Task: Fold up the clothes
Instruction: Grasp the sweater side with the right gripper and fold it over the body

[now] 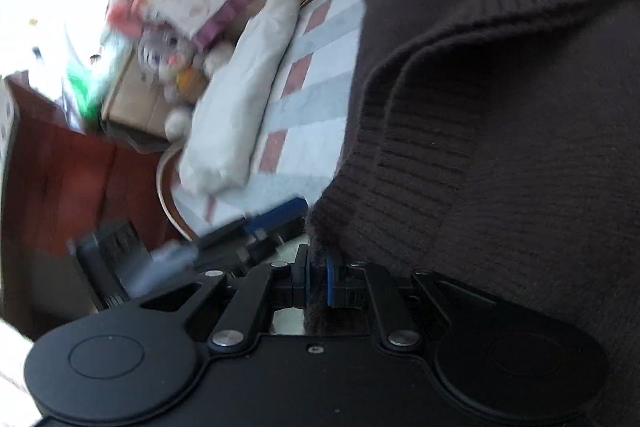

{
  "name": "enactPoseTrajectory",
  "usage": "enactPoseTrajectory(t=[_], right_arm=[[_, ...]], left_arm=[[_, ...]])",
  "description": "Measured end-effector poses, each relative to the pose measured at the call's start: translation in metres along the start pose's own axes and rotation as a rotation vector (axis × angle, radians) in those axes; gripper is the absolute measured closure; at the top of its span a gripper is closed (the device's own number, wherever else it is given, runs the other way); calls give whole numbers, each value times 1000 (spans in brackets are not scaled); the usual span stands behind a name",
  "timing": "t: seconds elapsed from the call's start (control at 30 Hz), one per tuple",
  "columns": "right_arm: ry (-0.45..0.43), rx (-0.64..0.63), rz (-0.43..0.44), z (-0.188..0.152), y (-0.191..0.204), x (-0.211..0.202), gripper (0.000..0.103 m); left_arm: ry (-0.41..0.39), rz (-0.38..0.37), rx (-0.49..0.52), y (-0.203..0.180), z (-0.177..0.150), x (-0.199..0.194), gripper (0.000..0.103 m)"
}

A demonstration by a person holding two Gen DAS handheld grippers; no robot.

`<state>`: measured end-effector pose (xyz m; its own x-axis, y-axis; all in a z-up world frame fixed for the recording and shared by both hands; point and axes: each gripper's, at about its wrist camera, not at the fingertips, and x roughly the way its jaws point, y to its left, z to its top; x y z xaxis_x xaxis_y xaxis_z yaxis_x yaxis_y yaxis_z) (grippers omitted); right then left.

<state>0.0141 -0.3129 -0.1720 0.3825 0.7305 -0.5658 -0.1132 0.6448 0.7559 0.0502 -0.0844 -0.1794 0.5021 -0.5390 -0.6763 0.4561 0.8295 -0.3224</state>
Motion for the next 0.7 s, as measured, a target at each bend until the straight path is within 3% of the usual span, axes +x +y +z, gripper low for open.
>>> enactPoseTrajectory(t=[0.2,0.3,0.47,0.6,0.7], right_arm=[[55,-80,-45,-12,4,10,93],[70,-141,-77,-16,7,14,93],[105,-256,-112,-24,26,20,93],[115,-279,-121,-27,26,20,93],[99,-337,-170,-34,38,16,93]], left_arm=[[-34,-186,-140,12,3,-11,53],[-25,-233,-183,10,4,-6,54],[-29,-248,-87,-22,26,19,53],[90,-284,-46,-37,30,56,51],[102,-226,105,-52,15,62,52]])
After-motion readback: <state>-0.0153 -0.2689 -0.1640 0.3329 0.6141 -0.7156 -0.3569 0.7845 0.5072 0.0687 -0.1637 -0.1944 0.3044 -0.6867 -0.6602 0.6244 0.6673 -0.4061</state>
